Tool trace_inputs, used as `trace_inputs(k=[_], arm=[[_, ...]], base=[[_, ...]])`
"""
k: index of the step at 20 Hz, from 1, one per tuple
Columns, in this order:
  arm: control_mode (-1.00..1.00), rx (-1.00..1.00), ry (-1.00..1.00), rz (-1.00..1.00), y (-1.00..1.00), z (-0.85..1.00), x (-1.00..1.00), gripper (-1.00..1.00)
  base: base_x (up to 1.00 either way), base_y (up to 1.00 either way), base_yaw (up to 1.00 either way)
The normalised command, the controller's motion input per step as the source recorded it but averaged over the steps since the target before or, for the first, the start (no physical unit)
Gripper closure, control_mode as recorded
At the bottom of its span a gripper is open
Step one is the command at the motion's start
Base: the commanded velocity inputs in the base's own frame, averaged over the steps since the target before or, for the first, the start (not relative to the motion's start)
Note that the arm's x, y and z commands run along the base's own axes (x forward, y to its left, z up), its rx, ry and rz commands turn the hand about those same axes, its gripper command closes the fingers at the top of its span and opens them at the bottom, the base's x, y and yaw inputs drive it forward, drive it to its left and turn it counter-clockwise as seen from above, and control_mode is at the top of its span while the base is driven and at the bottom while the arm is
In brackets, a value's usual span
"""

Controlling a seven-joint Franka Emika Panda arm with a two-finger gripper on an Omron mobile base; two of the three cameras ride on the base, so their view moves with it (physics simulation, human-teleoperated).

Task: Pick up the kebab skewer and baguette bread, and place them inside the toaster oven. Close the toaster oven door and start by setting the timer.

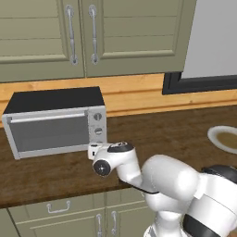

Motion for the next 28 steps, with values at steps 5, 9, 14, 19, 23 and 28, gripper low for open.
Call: trace_inputs(k=[5, 9, 14, 19, 23, 28], arm=[[-1.00, 0.00, -0.07, 0.00, 0.04, -0.32, 0.20, -1.00], [-1.00, 0.00, -0.09, 0.00, 0.14, -0.22, 0.00, -1.00], [-1.00, 0.00, -0.06, 0.00, 0.30, -0.06, 0.00, -1.00], [-1.00, 0.00, -0.05, 0.00, 0.17, 0.00, 0.12, -1.00], [-1.00, 0.00, -0.02, 0.00, 0.01, 0.00, 0.11, -1.00], [-1.00, 0.00, 0.00, 0.00, 0.00, 0.03, 0.17, -1.00]], base=[[0.00, 0.00, 0.00], [0.00, 0.00, 0.00], [0.00, 0.00, 0.00], [0.00, 0.00, 0.00], [0.00, 0.00, 0.00], [0.00, 0.00, 0.00]])
